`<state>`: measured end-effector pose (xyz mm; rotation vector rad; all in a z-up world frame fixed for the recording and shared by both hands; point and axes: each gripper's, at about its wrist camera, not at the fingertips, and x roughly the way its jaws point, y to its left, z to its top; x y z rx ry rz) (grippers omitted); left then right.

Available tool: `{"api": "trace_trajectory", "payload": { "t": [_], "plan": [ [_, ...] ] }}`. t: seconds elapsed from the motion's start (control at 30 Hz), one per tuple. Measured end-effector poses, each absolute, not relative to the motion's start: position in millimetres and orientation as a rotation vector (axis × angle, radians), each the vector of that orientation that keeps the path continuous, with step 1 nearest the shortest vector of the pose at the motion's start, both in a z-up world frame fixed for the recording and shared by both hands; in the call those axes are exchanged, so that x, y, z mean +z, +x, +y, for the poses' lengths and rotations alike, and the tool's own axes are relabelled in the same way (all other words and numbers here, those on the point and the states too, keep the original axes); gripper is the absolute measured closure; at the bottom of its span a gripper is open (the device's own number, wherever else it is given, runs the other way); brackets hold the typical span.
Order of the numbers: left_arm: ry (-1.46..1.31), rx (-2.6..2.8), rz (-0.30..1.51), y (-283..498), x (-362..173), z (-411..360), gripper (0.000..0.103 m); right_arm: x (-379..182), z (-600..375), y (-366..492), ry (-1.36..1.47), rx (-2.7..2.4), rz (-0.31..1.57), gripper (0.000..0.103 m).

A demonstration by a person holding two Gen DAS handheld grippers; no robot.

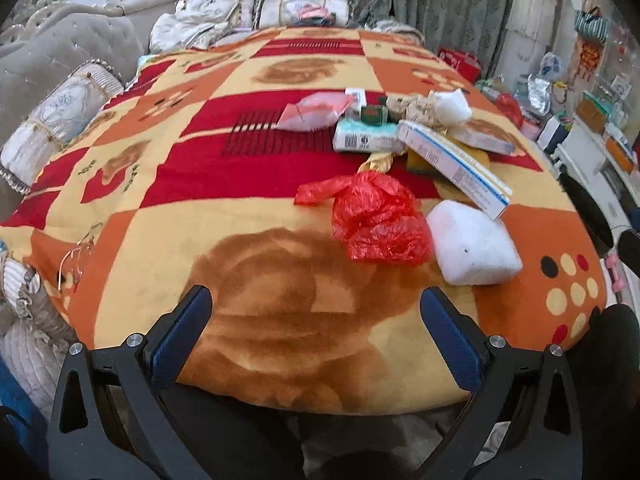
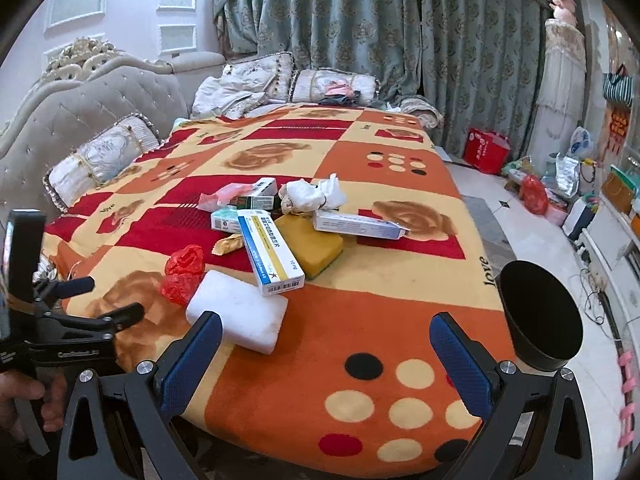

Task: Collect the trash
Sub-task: 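Move both tools toward the red bag and white foam block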

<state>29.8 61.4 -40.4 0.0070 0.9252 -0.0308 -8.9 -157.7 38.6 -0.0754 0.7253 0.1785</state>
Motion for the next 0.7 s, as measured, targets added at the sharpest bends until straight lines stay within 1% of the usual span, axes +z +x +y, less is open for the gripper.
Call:
{"api": "trace_trajectory", "payload": {
  "t": [0.7],
  "plan": [
    [0.031,-0.018,0.923,29,-27,32,0.000,44,-173,-17,-0.061,0.166,0.689,0.000]
  ]
}}
